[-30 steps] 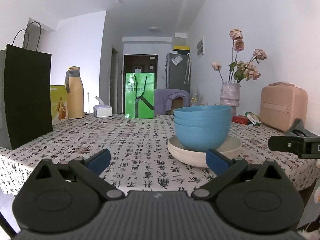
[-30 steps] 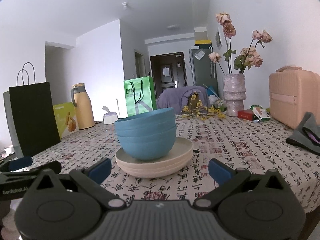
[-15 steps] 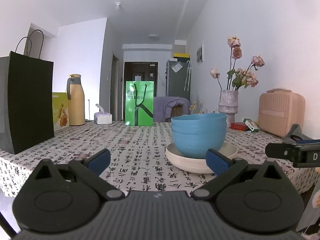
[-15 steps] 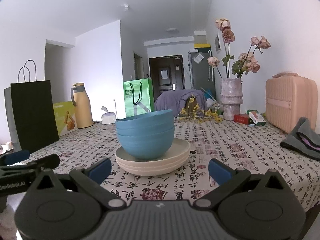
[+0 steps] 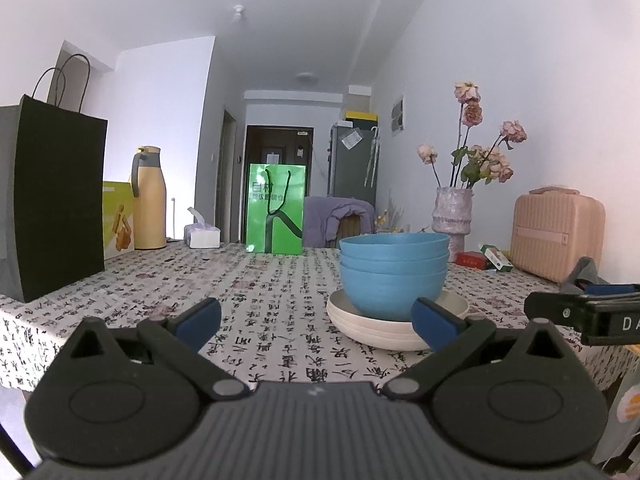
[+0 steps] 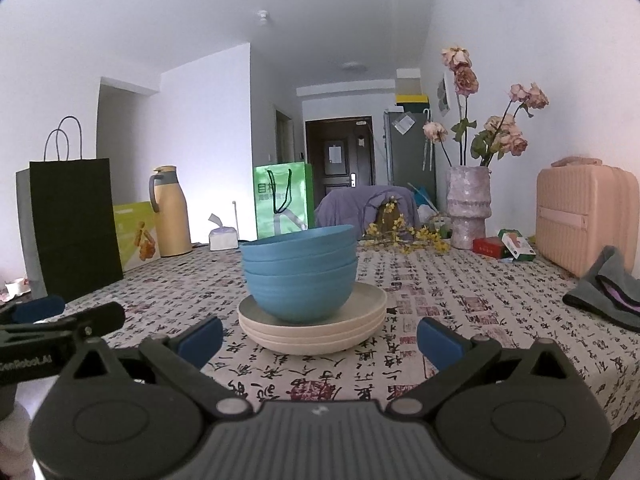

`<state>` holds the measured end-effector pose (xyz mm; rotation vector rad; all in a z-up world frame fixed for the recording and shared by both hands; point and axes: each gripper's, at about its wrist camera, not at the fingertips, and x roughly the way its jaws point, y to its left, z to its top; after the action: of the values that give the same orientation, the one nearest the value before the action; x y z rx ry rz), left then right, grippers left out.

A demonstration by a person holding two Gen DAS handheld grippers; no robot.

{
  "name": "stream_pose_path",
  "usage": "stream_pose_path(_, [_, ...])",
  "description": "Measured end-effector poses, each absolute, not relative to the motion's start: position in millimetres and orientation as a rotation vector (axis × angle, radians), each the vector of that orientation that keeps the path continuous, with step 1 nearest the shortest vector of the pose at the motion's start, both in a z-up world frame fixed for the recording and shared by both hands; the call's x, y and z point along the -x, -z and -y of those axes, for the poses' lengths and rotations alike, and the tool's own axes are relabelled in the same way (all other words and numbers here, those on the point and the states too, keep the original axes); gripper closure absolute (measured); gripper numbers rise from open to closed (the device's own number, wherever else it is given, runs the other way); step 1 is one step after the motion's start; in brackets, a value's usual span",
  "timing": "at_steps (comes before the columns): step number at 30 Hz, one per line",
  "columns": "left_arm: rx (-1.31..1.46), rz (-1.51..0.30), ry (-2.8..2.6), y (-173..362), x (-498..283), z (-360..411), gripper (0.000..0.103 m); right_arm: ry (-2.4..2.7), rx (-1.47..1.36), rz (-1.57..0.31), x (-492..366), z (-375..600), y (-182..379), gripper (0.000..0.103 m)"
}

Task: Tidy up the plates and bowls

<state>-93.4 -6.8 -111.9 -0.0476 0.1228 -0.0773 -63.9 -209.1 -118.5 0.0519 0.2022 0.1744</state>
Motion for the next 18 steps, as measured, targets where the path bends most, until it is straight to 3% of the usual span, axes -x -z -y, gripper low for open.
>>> stream_pose_path(18, [0.046,-0.119,0.080,112.3,94.2,6.2,0.000,-0.181,-0.043,-0.200,65.6,207.2,119.1,0.000])
